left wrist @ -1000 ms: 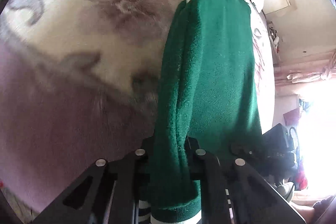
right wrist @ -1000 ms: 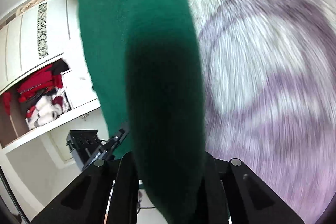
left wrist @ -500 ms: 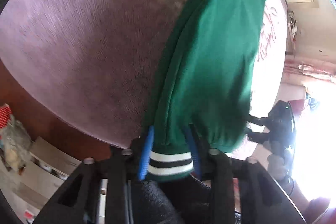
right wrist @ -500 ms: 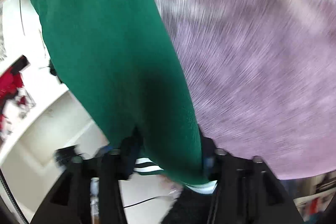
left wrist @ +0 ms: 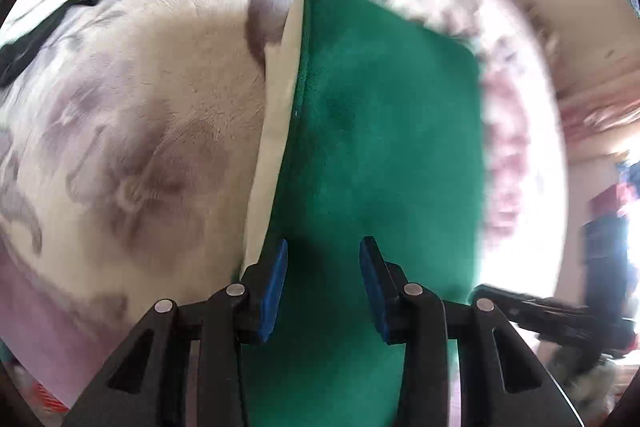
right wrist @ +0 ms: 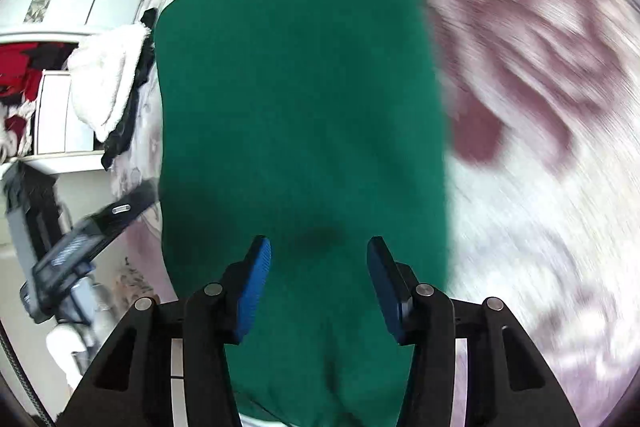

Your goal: Fold large clothes

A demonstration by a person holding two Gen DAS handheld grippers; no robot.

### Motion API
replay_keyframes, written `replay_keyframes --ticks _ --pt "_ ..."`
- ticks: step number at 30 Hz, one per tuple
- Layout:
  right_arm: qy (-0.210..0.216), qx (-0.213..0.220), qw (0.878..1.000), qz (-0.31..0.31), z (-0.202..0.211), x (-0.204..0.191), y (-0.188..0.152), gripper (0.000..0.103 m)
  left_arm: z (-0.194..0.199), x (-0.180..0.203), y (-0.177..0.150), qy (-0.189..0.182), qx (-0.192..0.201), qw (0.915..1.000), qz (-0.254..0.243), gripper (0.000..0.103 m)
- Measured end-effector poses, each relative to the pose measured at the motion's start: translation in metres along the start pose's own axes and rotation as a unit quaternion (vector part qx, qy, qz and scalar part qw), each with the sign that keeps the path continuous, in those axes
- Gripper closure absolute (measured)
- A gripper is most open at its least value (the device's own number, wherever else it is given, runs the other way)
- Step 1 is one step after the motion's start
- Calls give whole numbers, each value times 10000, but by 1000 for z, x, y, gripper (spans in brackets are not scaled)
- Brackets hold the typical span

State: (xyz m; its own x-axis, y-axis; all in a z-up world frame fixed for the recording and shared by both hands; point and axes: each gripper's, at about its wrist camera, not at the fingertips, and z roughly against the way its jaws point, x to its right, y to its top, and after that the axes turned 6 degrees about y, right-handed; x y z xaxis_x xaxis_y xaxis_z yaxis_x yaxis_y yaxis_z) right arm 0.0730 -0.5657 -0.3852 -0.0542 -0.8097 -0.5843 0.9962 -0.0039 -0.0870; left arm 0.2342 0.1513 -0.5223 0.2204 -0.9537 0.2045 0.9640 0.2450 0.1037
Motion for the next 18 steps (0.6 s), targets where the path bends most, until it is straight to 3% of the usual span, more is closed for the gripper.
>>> replay_keyframes --ticks 2,4,5,7,9,13,14,15,16,18 --pt "-376 -184 9990 180 -33 0 26 51 -38 -14 7 128 -382 9992 77 62" --pt "-563 -440 9972 199 -63 0 37 51 -51 -30 11 139 -463 9984 300 21" --pt "-666 -478 9961 319 -69 0 40 51 -51 -42 11 33 -513 9975 494 21" --pt "-835 -735 9922 558 -67 -10 45 51 -44 -57 8 -131 -602 9949 798 24" --pt "-767 -832 9923 506 -49 -10 51 51 -23 -57 10 -86 -383 9959 814 26" --pt "-342 -212 9990 204 -6 -15 107 52 20 -31 45 -29 485 9978 446 26" --pt "-299 -45 9994 146 -1 -18 127 59 21 -20 62 17 641 9974 327 26" --pt "-316 78 9994 125 -1 -23 144 63 18 -17 70 39 711 9971 250 35" --pt "-367 187 9991 85 -5 -28 169 68 10 -11 87 136 783 9966 194 56" --pt "-398 258 9989 -22 -10 -24 203 73 -12 -14 115 291 632 9974 170 72"
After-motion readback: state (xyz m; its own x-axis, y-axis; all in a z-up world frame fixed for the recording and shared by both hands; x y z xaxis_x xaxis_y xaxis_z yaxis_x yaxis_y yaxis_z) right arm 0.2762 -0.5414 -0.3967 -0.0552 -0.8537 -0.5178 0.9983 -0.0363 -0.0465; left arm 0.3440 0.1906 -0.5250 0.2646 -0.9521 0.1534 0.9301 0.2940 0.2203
